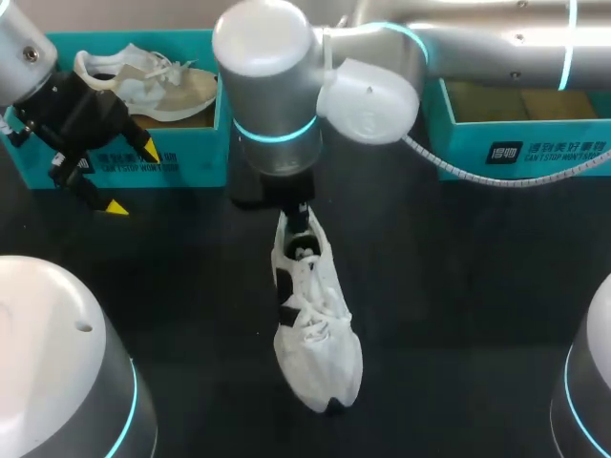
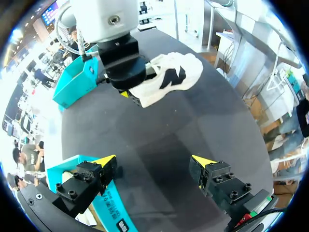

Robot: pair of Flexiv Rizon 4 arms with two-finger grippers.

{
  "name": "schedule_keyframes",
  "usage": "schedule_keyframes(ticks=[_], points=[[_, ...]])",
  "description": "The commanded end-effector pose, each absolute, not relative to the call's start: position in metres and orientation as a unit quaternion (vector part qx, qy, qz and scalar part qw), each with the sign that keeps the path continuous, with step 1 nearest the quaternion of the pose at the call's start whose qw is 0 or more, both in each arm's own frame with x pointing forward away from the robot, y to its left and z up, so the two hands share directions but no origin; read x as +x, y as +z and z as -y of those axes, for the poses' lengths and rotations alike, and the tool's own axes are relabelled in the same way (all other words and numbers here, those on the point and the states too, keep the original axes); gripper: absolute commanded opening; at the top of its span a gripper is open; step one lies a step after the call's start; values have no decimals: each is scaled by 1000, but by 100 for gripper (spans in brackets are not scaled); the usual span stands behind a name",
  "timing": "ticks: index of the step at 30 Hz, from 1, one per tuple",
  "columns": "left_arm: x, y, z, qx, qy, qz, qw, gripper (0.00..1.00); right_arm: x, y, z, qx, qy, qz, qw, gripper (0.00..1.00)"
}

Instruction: Take the shoe out of the shoebox, open the shoe tongue, remove and reinsert the insole, then place the shoe into the shoebox

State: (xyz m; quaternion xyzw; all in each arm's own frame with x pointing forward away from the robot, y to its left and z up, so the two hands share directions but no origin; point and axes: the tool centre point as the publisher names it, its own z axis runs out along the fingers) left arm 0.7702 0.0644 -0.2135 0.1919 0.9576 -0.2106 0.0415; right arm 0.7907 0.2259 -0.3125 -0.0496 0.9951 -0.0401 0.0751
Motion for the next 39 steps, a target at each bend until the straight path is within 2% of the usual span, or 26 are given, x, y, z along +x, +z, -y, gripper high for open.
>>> schedule_keyframes(ticks=[1,8,22,25,33,39], points=[[769,-213,-65,192,-210,-958,42,100,796,-279,-209,-41,-37,-996,75,0],[769,-213,-65,192,-210,-958,42,100,813,-232,-193,-11,-22,-997,74,0],[769,-213,-65,192,-210,-958,42,100,813,-232,-193,-11,-22,-997,74,0],[769,-213,-65,192,-210,-958,42,100,819,-215,-189,9,-29,-996,85,0],[769,-213,-65,192,-210,-958,42,100,859,-162,-118,50,-78,-988,120,0],[769,-213,-65,192,-210,-958,42,100,890,-140,-70,47,-87,-987,126,0]])
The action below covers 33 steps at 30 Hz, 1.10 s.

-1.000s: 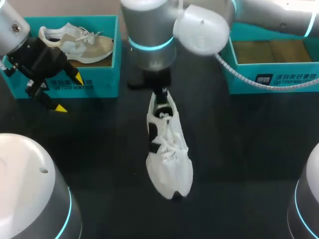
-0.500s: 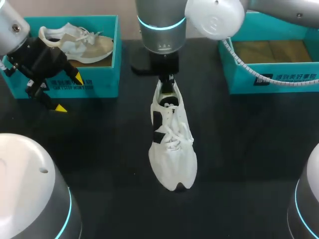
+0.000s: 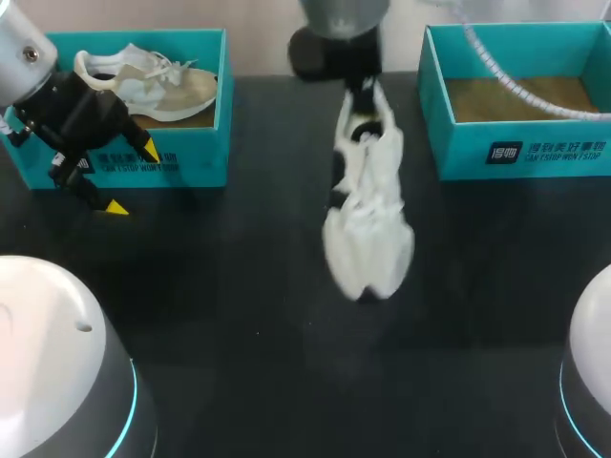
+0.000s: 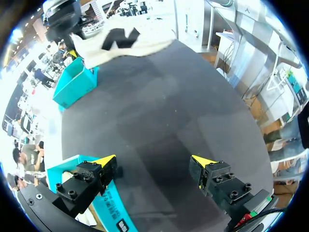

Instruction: Take the shoe out of the shoebox, open the shoe tongue, remove and reinsert the insole, then place the shoe into the shoebox

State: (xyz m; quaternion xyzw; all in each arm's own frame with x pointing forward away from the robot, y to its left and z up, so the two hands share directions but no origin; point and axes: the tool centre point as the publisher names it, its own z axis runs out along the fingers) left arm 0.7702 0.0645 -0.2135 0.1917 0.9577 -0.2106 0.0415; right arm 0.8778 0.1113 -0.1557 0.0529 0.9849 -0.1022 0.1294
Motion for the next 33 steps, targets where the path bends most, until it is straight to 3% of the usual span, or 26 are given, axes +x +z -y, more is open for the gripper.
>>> schedule_keyframes(ticks=[1,9,25,33], points=[[769,-213,-65,192,-210,-958,42,100,896,-138,-63,49,-89,-987,125,0],[769,-213,-65,192,-210,-958,42,100,928,-110,-25,60,-122,-985,110,0],[769,-213,-65,192,-210,-958,42,100,928,-110,-25,60,-122,-985,110,0],[769,-213,-65,192,-210,-958,42,100,982,-86,38,95,-140,-978,120,0]])
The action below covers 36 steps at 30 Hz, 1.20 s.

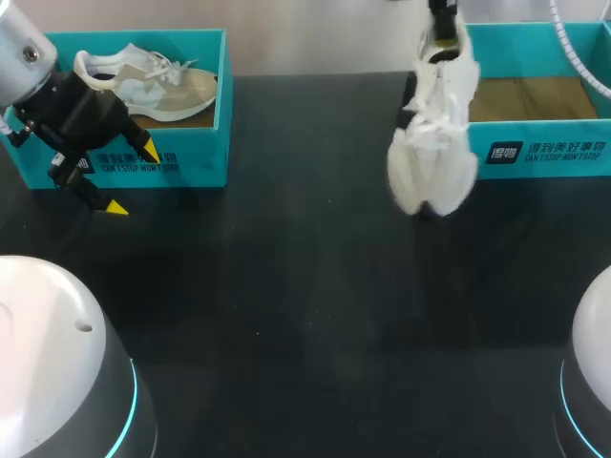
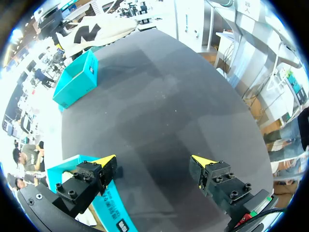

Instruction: Take the shoe out of the shoebox, open the shoe tongue, remove and reinsert the insole, then place the shoe into the shoebox

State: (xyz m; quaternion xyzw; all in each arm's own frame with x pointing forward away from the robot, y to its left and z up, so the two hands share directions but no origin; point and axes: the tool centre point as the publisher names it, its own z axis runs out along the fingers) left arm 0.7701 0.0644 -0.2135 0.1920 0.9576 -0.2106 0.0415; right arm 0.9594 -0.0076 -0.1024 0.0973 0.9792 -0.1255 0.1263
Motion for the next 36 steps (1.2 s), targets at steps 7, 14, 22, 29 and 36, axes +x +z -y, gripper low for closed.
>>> schedule_keyframes(ticks=[7,14,22,29,36], points=[[769,-213,-65,192,-210,-958,42,100,1027,-61,93,82,-136,-978,137,0],[769,-213,-65,192,-210,-958,42,100,1046,-56,112,35,-82,-985,150,0],[769,-213,-65,192,-210,-958,42,100,1046,-56,112,35,-82,-985,150,0],[769,-213,-65,192,-210,-958,42,100,1068,-63,140,56,-82,-984,150,0],[769,-213,-65,192,-210,-958,42,100,1124,-62,208,58,-84,-981,164,0]])
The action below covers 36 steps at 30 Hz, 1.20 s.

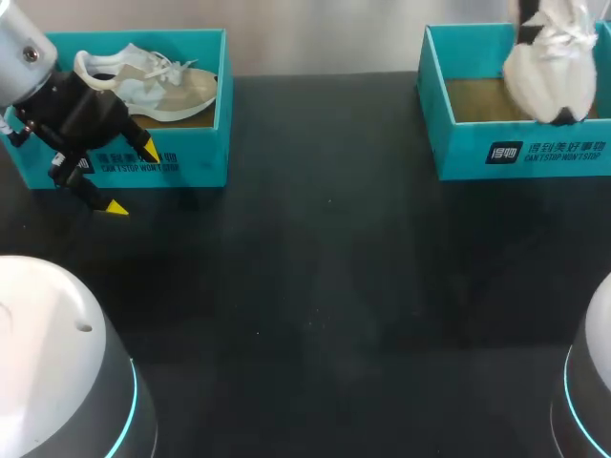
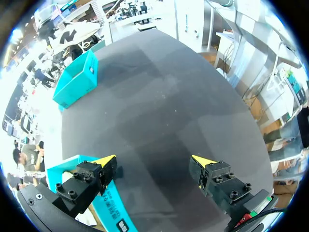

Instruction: Take the shoe out of the shoebox, open the shoe tongue, remove and reinsert the insole, then place the shoe into the shoebox

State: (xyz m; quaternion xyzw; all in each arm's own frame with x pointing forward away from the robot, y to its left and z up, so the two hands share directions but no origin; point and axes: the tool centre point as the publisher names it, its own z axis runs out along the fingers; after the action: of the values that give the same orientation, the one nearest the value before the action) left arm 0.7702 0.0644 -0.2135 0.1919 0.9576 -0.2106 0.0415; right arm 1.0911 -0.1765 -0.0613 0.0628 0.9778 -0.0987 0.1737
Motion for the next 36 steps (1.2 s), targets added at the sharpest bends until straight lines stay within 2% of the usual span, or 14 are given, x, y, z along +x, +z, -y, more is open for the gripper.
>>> schedule_keyframes(ticks=[1,10,26,36], points=[[769,-213,-65,192,-210,-958,42,100,1131,-64,215,51,-84,-982,160,0],[769,-213,-65,192,-210,-958,42,100,1177,-74,240,32,-81,-983,162,0],[769,-213,-65,192,-210,-958,42,100,1177,-74,240,32,-81,-983,162,0],[769,-213,-65,192,-210,-958,42,100,1232,-100,260,16,-87,-981,174,0]])
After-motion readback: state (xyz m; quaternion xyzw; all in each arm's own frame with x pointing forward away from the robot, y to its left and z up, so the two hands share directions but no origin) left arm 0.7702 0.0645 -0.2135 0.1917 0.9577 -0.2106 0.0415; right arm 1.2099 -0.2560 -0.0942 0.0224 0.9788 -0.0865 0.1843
